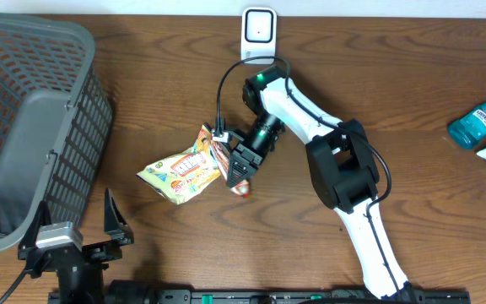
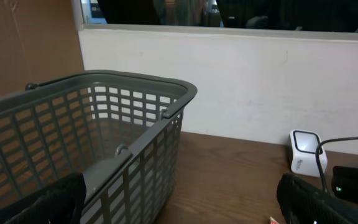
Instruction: Scan the item barcode
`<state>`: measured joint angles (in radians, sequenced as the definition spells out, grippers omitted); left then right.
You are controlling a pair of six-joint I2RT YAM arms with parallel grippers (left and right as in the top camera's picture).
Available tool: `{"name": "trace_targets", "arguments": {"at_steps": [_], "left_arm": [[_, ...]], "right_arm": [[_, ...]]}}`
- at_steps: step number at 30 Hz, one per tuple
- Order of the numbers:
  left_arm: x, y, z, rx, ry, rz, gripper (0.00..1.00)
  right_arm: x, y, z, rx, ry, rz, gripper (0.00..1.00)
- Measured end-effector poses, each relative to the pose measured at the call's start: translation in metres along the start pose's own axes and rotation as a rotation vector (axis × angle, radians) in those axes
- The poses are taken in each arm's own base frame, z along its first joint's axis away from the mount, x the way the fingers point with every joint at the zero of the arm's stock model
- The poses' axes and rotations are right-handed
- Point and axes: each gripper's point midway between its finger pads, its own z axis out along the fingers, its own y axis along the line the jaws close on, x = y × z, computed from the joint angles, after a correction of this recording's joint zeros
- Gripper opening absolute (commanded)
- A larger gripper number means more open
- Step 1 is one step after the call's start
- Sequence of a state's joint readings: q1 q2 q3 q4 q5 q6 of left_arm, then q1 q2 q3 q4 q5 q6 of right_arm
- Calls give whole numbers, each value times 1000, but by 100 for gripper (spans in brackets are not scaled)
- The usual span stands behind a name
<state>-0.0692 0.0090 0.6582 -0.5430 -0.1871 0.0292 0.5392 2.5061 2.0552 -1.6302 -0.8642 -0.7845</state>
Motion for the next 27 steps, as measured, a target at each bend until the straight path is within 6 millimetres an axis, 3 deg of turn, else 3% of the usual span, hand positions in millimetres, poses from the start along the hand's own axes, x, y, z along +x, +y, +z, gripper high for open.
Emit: {"name": "trace_targets", "arguments": {"at_steps": [9, 14, 17, 22, 24, 25, 26, 27], "left_arm": [[0, 0, 0, 0, 0, 0, 98], [0, 0, 0, 0, 0, 0, 98], [0, 0, 0, 0, 0, 0, 98], [0, 0, 0, 0, 0, 0, 98], [0, 0, 0, 0, 0, 0, 98], [0, 0, 0, 0, 0, 0, 98], [0, 0, 0, 0, 0, 0, 98], [0, 0, 0, 0, 0, 0, 98]], "right_arm": [[-1, -24, -2, 118, 20, 73, 60], [-7, -19, -12, 165, -8, 63, 61], [-18, -13, -30, 253, -52, 35, 65], [-23, 15, -78, 464, -126, 41, 65], [-19, 36, -101, 546, -165, 58, 65], [-14, 57, -116, 592, -196, 63, 64], [-11, 63, -120, 601, -204, 65, 64], [-3, 86, -132, 631, -230, 62, 64]]}}
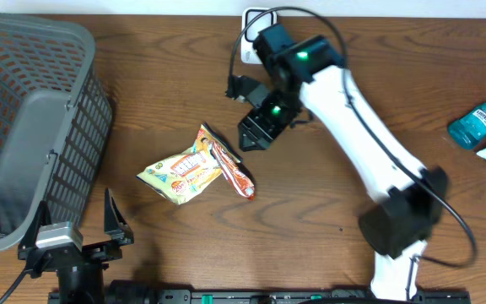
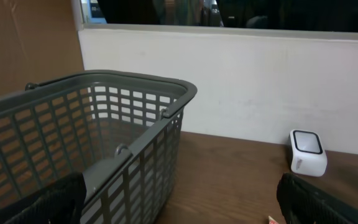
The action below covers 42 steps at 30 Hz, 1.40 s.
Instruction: Scan the item barcode
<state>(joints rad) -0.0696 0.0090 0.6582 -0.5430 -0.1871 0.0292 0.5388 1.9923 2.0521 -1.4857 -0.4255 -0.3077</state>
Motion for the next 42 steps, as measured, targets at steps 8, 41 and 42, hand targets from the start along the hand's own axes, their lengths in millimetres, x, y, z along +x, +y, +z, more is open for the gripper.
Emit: {"name": "trace_targets", "arguments": {"at_steps": [8, 41, 42], "left_arm": [[0, 0, 0, 0, 1, 0, 98], [1, 0, 0, 0, 2, 1, 98], [1, 0, 0, 0, 2, 1, 98]], "right_arm": [[43, 52, -117, 160, -230, -22, 73], [25, 9, 163, -95, -309, -1, 87], [24, 10, 166, -85, -306, 0, 84]]}}
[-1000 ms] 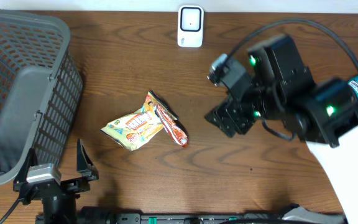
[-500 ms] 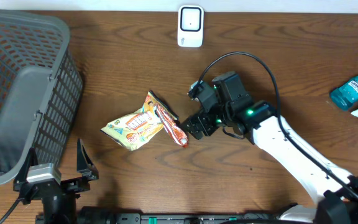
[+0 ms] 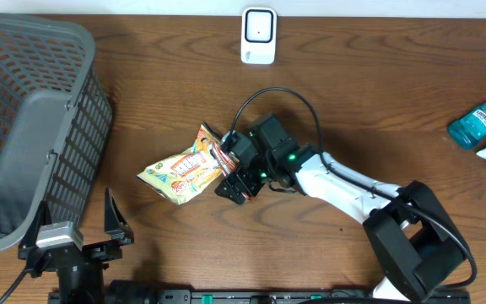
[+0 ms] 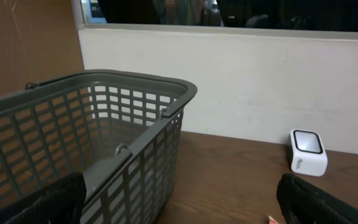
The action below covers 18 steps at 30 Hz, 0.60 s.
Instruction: Scan the item barcode
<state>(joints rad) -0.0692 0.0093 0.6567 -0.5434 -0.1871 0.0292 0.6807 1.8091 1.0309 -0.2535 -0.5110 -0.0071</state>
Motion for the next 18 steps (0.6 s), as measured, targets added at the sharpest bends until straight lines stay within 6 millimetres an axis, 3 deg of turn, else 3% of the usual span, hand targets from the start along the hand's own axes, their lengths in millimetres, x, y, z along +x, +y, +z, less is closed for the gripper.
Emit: {"name": "trace_targets", "arguments": {"at_steps": [3, 5, 10, 11, 12, 18], "left_arm": [[0, 0, 0, 0, 0, 0, 98], [0, 0, 0, 0, 0, 0, 98], [0, 0, 0, 0, 0, 0, 98], [0, 0, 0, 0, 0, 0, 98], [0, 0, 0, 0, 0, 0, 98], [0, 0, 0, 0, 0, 0, 98]], "right_arm": [[1, -9, 5, 84, 5, 33, 77], [4, -20, 10, 143, 10, 61, 57], [-1, -29, 14, 178, -17, 94, 33], [0, -29, 15, 175, -15, 101, 22], [1, -29, 16, 173, -13, 106, 1], [7, -29, 22, 140, 5, 123, 1]]}}
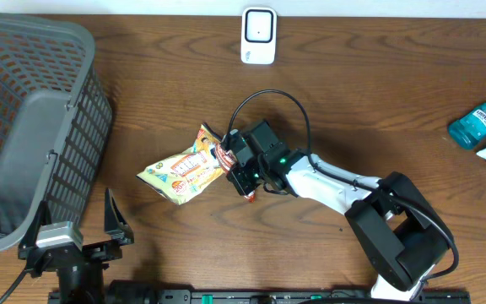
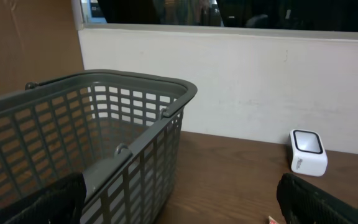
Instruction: Scan the item barcode
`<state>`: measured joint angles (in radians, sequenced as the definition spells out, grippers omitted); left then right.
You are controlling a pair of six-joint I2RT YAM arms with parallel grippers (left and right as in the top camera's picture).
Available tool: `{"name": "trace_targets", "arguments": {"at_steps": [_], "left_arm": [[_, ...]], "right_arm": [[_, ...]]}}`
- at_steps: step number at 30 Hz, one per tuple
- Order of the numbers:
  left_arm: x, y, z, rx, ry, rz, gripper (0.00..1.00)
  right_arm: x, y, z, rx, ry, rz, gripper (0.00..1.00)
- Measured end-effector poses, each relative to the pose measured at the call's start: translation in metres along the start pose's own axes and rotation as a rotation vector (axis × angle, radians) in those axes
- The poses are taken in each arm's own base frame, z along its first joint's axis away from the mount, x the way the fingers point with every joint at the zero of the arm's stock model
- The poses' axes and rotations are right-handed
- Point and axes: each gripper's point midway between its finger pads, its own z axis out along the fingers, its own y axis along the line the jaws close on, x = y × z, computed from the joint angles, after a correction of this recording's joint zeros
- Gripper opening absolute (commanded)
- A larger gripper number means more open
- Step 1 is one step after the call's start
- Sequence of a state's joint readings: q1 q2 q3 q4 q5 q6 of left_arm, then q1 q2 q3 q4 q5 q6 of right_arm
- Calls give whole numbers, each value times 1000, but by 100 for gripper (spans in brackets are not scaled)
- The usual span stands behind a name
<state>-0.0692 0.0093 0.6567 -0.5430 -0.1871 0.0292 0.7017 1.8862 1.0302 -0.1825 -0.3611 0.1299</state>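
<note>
A yellow and orange snack bag (image 1: 184, 171) lies flat on the brown table, left of the middle. My right gripper (image 1: 238, 176) is down over the bag's right end, covering its red tip; its fingers cannot be made out from above. The white barcode scanner (image 1: 258, 35) stands at the table's far edge and also shows as the scanner (image 2: 308, 153) in the left wrist view. My left gripper (image 1: 75, 216) sits at the near left edge, open and holding nothing, with its fingers (image 2: 50, 200) wide apart.
A large grey plastic basket (image 1: 24, 118) fills the left side of the table, close beside the left gripper. A blue bottle (image 1: 477, 122) and a white packet lie at the far right edge.
My right gripper has shifted slightly up and right along the bag's right end and now sits more squarely over it. The bag and the left arm have not moved.
My right gripper was first at the bag's right end, arm reaching from near the scanner. Then it stood away from the bag, close to the scanner, with the bag left flat. After that it was back at the bag's right end, where it stays.
</note>
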Motion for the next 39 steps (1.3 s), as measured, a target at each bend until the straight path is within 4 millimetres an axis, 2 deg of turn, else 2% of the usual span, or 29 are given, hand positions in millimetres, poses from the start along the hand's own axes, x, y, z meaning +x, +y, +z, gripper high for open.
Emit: {"name": "trace_targets", "arguments": {"at_steps": [5, 7, 8, 9, 10, 11, 14, 18, 22, 27, 33, 35, 39], "left_arm": [[0, 0, 0, 0, 0, 0, 98], [0, 0, 0, 0, 0, 0, 98], [0, 0, 0, 0, 0, 0, 98], [0, 0, 0, 0, 0, 0, 98], [0, 0, 0, 0, 0, 0, 98], [0, 0, 0, 0, -1, 0, 98], [0, 0, 0, 0, 0, 0, 98], [0, 0, 0, 0, 0, 0, 98], [0, 0, 0, 0, -1, 0, 98], [0, 0, 0, 0, 0, 0, 98], [0, 0, 0, 0, 0, 0, 98], [0, 0, 0, 0, 0, 0, 98], [0, 0, 0, 0, 0, 0, 98]], "right_arm": [[9, 1, -5, -54, 40, 37, 1], [11, 6, -15, -101, 56, 62, 1], [10, 11, -27, -144, 51, 71, 1], [-1, 23, -52, -218, 11, 62, 1], [-8, 30, -67, -254, -18, 49, 1], [-14, 46, -94, -326, -51, 28, 1], [-25, 75, -146, -437, -137, -35, 1], [-17, 109, -191, -549, -164, -76, 1], [-6, 134, -226, -644, -171, -82, 1], [14, 146, -246, -670, -134, -56, 1], [22, 138, -243, -596, -127, -72, 1], [21, 126, -235, -511, -137, -101, 1], [6, 75, -215, -192, -184, -164, 1]]}}
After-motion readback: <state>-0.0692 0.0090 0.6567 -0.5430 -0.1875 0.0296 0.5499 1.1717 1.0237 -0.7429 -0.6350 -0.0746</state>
